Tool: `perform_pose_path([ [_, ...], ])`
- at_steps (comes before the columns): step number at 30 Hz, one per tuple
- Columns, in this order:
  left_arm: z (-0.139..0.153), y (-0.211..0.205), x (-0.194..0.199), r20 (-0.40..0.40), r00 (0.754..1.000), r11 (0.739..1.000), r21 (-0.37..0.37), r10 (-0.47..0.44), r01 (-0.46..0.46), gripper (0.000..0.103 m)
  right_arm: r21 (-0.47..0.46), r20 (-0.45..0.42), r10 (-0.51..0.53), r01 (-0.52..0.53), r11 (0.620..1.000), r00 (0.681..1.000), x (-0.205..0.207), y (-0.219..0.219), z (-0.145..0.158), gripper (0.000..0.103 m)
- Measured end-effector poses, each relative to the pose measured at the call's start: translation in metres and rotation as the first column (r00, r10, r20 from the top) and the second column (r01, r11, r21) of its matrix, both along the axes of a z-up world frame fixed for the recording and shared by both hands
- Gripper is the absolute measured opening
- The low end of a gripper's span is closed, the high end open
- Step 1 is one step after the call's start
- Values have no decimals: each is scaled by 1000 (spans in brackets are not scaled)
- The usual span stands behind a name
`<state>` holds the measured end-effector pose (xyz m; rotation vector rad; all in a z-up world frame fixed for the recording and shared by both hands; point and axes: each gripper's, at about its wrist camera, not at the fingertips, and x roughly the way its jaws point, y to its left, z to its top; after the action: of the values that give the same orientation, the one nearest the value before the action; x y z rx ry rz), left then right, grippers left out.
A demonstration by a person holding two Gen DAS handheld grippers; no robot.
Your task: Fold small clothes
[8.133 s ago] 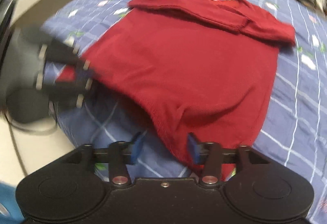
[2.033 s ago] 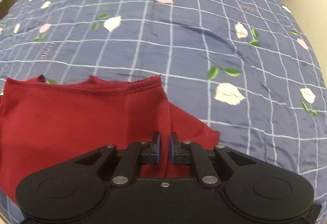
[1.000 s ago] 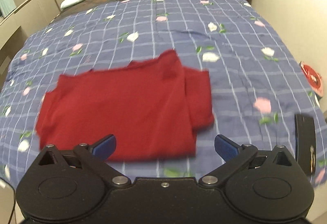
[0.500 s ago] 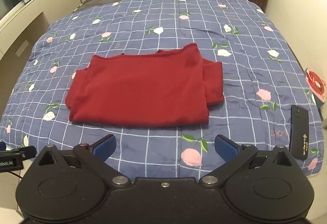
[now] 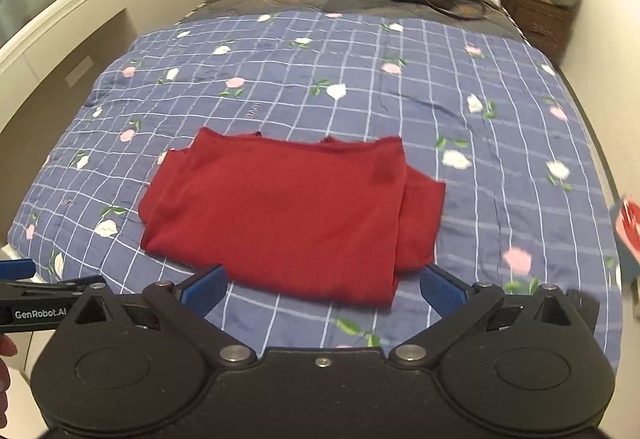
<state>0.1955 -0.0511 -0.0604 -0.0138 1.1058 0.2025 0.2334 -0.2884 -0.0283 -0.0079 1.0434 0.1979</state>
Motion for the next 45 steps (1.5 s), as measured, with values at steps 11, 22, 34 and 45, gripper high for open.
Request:
perform_pose_path([
  [11,3,-28,8,-16,994,994,28,110,-109,102,14,-37,100,-100,995,994,36,-16,-12,102],
  [22,-10,-15,18,-88,983,987,36,160,-158,102,-17,-128,156,-159,987,979,45,-2,-42,102],
  [34,-50,42,74,-173,978,993,-18,113,-118,102,-160,-206,220,-254,954,954,85,74,-100,102],
  [45,-113,108,127,-279,960,998,-54,4,-19,102,-279,-241,178,-244,929,954,132,147,-165,102],
])
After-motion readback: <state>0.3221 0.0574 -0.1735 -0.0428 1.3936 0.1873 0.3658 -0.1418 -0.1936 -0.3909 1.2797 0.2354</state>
